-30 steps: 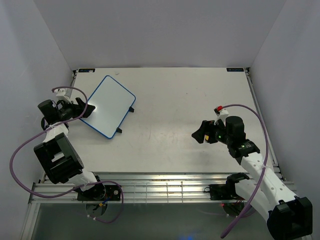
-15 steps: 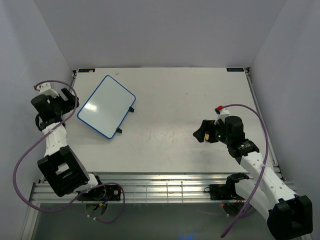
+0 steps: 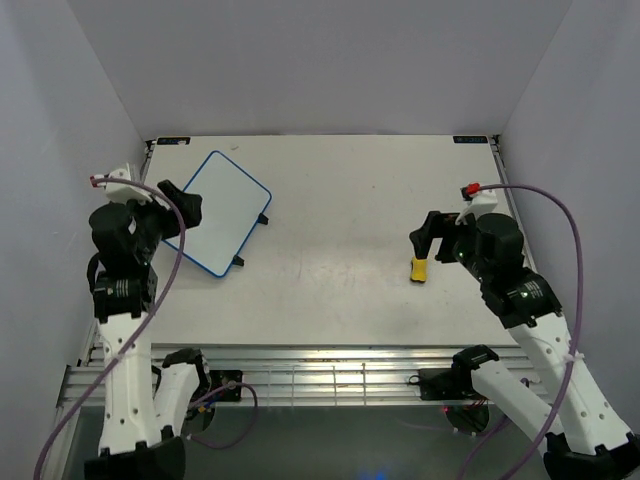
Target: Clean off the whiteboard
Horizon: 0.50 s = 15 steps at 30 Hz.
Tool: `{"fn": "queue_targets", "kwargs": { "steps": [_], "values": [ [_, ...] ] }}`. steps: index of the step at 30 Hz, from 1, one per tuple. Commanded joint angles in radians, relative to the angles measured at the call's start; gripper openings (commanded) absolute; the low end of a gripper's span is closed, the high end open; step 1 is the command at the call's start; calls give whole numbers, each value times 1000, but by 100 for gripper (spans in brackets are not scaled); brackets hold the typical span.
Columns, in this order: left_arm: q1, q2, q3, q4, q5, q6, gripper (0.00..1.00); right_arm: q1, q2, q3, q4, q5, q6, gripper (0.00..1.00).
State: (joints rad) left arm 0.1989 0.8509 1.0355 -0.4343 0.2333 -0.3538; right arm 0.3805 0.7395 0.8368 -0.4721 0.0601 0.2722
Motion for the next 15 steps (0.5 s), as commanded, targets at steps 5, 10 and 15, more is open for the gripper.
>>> {"fn": "queue_targets", "kwargs": {
  "steps": [5, 10, 15],
  "values": [
    [-114, -387, -147, -181, -98, 58, 98, 9, -48, 258, -321, 210, -97, 90],
    [-264, -447, -109, -262, -97, 127, 98, 11, -120, 214, -378, 211, -172, 90],
    [-352, -496, -127, -307, -340, 124, 98, 11, -184, 170, -369, 233, -110, 90]
  ]
}}
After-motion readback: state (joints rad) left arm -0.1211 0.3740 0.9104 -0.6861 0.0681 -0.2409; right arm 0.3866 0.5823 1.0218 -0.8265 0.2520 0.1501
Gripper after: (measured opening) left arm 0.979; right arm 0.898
